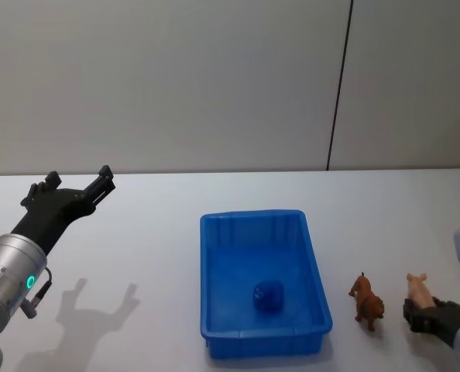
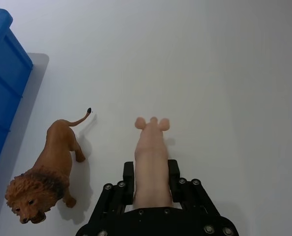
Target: Pick up the two dolls from the table and place them into the box.
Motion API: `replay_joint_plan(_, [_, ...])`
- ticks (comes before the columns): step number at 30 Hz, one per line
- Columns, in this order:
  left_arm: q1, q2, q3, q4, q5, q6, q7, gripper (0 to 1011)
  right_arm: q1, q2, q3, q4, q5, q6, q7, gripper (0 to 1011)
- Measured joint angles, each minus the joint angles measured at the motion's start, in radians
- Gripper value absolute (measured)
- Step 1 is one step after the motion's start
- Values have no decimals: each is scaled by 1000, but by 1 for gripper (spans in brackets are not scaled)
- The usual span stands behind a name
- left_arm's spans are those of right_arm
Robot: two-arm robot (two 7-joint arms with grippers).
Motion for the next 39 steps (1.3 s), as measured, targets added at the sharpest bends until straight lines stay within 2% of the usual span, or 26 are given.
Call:
replay_joint_plan(4, [0,0,0,0,0,0,0,1001,0,0,1,-2,-6,-15,3,355])
replay_joint_plan(21, [0,0,0,0,0,0,0,1001,10,4,5,-43,-55,-151,43,352])
replay_joint_plan(29, [0,0,0,0,0,0,0,1001,36,-6,4,-65,-45,-212,114,352])
replay_joint_plan(39, [0,0,0,0,0,0,0,1001,76,-24,-4,-77,-3,-225,223,352])
